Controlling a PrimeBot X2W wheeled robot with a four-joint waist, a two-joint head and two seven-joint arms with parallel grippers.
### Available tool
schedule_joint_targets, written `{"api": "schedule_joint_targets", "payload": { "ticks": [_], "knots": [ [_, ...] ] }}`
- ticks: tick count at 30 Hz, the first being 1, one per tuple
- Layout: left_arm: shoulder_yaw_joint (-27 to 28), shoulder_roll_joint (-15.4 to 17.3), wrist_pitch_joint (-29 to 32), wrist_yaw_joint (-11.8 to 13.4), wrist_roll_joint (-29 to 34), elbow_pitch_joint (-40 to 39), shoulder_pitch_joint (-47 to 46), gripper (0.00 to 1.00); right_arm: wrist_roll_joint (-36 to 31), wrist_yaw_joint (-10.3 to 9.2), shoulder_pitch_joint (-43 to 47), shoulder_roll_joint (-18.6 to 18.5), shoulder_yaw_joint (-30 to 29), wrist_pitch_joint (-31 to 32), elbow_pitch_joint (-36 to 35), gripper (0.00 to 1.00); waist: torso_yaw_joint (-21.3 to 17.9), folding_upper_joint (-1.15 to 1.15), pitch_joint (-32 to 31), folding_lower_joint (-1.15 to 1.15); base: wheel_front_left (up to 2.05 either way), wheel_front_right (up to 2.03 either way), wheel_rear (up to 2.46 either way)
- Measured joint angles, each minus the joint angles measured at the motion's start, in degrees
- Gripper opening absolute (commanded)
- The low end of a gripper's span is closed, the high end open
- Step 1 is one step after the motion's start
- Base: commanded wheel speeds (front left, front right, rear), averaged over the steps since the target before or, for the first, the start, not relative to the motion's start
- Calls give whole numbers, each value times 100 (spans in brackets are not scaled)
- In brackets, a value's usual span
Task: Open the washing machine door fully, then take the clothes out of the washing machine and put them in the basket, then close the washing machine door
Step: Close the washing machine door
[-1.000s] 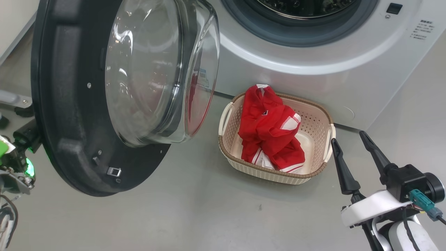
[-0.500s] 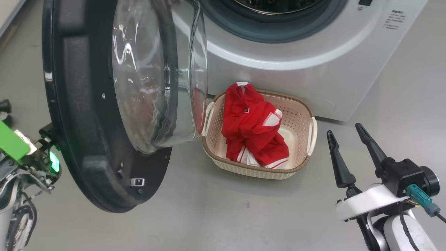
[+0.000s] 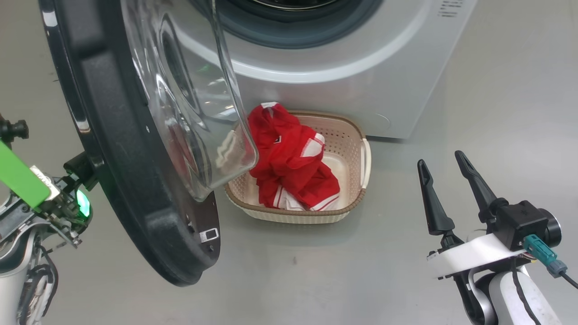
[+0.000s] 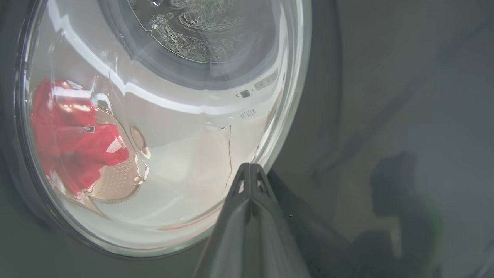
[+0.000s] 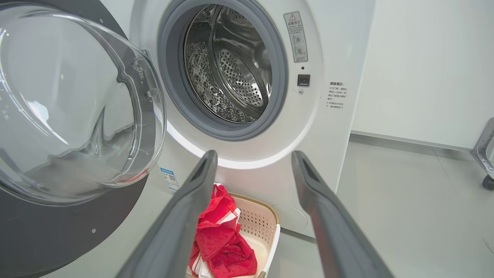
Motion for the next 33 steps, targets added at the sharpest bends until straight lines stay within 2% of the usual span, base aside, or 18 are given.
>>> {"api": "schedule_joint_targets", "payload": {
  "ticks": [11, 33],
  "knots": [
    [48, -166, -96, 11, -51, 14, -44, 0, 101, 1, -79, 156, 73, -146, 180, 100, -617, 0, 118, 0, 0, 0, 0],
    [301, -290, -620, 296, 20, 494, -834, 0, 274, 96, -346, 314, 318, -390, 527, 100, -2006, 0, 366, 0, 0, 0, 0]
  ]
}}
